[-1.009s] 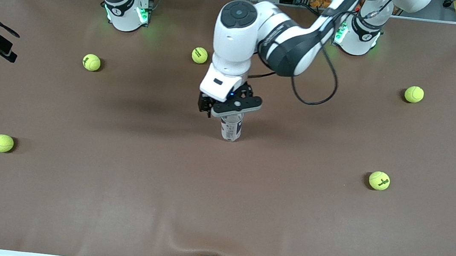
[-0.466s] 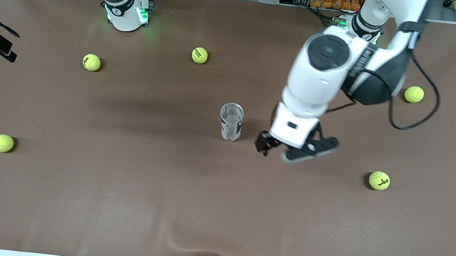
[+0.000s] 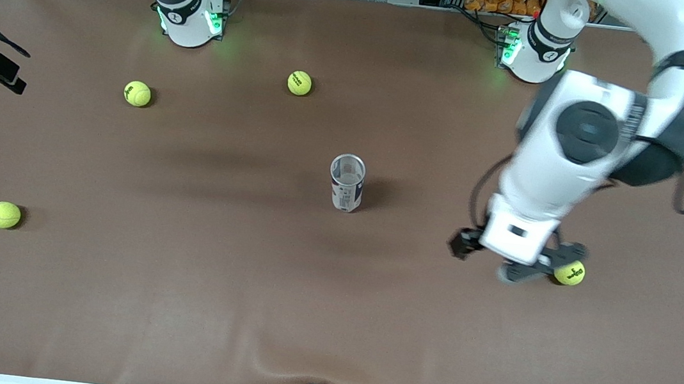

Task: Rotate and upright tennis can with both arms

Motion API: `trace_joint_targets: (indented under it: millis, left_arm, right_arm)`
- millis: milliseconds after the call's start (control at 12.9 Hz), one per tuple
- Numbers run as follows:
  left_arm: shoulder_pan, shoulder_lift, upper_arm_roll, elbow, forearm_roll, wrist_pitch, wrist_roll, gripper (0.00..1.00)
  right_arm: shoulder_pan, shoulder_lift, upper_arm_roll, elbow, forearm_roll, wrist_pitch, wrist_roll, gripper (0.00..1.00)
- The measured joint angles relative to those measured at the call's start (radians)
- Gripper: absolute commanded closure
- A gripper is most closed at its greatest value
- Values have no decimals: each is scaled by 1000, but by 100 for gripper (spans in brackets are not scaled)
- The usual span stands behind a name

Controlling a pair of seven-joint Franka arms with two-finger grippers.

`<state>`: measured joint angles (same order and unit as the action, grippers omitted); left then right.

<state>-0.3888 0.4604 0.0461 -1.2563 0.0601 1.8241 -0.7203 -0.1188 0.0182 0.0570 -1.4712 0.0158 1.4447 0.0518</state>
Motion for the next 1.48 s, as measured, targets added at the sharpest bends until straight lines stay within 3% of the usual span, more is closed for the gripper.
trace_joint_targets:
  millis: [621,1475]
  left_arm:
    - [227,-78,-2,-36,0,-22,269,0]
    - [246,-138,-9,-72,-8,-57,328,0]
  right_arm:
    - [0,-5,6,-2,0,1,1,0]
    - [50,-26,26,-2,0,-4,0,0]
